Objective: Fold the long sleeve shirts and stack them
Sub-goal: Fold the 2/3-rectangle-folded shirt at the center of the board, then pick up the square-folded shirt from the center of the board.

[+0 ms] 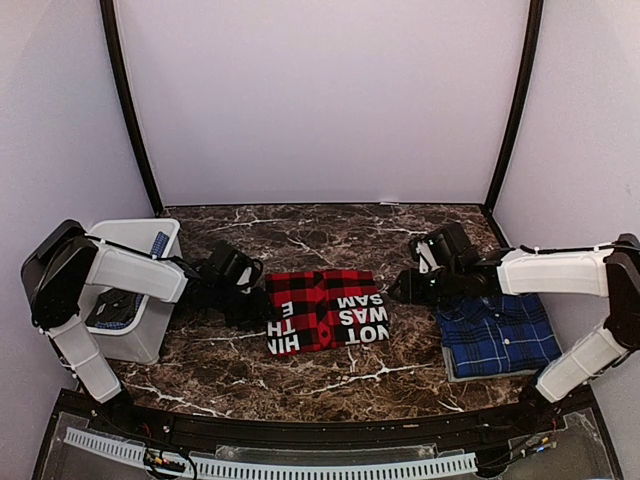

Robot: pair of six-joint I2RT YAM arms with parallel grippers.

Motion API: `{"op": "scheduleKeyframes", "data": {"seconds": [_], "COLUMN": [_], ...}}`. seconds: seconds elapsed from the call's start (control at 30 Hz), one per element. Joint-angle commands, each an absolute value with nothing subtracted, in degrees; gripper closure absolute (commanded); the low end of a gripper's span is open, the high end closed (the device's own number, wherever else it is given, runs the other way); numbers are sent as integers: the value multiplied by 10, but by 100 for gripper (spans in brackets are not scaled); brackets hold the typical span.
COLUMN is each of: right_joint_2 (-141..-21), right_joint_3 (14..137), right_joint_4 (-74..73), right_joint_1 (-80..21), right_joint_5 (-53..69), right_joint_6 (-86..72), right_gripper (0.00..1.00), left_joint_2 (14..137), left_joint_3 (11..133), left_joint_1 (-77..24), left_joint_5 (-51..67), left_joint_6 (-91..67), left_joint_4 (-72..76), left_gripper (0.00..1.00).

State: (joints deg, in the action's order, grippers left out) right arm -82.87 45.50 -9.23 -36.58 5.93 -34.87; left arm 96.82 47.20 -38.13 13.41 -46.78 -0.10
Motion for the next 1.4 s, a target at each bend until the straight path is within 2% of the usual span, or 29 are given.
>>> {"op": "scheduleKeyframes", "data": {"seconds": [0.0, 0.2, 0.4, 0.7, 0.97, 1.13, 1.37], "right_joint_2": [-818, -807, -812, -866, -920, -925, -922], "right_joint_3": [449, 440, 438, 464, 448, 434, 442], "right_joint_4": [-89, -82, -74, -68, -82, -92, -96], "right_joint_1": [-375, -381, -405, -442, -469, -474, -476], "right_joint_5": [51, 53, 49, 26, 2, 2, 2], "right_joint_6": [-350, -343, -339, -330, -343, -353, -354], "right_gripper": [53, 52, 53, 66, 68, 68, 68], "left_joint_2": [970, 965, 949, 972, 986, 1003, 1031], "left_joint_3": [449, 457, 460, 461, 457, 454, 462], "left_joint_1": [-381, -382, -382, -382, -382, -382, -382], "left_joint_5": [130, 123, 87, 97, 110, 123, 134], "left_joint_6": [-485, -486, -487, -497, -505, -511, -524], "left_joint_4": [-5, -29, -62, -47, -30, -13, -2], "left_gripper": [61, 62, 56, 57, 58, 61, 73]}}
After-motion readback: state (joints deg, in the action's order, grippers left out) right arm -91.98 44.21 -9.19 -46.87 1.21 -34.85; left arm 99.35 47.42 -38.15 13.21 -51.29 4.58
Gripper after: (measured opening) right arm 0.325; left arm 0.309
